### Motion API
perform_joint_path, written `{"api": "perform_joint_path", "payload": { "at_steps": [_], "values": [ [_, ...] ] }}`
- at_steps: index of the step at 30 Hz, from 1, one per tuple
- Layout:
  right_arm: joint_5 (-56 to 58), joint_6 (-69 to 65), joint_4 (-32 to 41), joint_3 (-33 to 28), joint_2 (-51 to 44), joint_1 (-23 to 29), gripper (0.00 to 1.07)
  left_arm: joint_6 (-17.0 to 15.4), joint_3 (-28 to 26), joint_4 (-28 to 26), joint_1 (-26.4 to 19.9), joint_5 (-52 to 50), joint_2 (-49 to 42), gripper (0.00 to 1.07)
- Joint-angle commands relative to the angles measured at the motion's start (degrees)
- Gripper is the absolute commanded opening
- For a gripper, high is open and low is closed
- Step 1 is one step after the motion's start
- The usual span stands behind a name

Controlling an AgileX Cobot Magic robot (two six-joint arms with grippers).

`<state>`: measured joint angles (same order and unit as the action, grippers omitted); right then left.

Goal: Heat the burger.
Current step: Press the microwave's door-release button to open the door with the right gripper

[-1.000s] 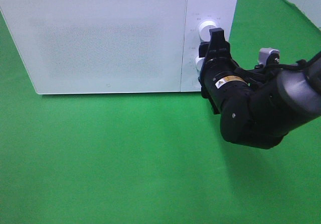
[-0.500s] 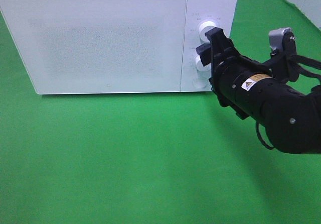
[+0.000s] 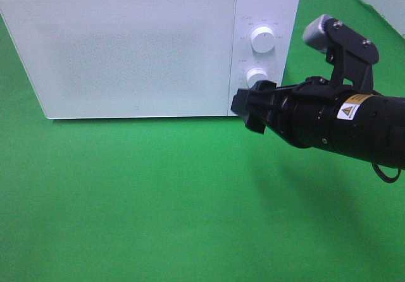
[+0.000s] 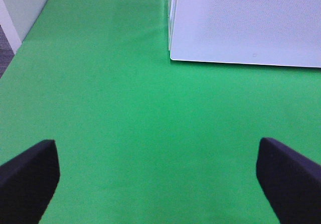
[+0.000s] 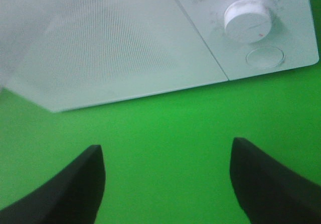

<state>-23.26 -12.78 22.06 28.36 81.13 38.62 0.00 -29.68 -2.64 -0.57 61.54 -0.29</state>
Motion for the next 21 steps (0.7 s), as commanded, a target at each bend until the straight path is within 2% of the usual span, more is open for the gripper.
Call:
{"api": "perform_joint_path", "payload": {
  "at_steps": [1, 11, 21],
  "values": [
    [7.22, 5.16, -3.84, -0.06, -1.83, -0.46, 0.68, 0.0, 0.17, -0.46, 0.29, -0.34, -0.4, 1.0],
    [30.77, 6.42, -18.39, 0.29, -8.14, -0.46, 0.68, 0.0, 0.17, -0.46, 0.29, -0.34, -0.4, 1.0],
    [42.57, 6.47, -20.63, 0.29, -18.28, -0.46, 0.68, 0.0, 0.17, -0.46, 0.29, -0.34, -0.4, 1.0]
  ]
}}
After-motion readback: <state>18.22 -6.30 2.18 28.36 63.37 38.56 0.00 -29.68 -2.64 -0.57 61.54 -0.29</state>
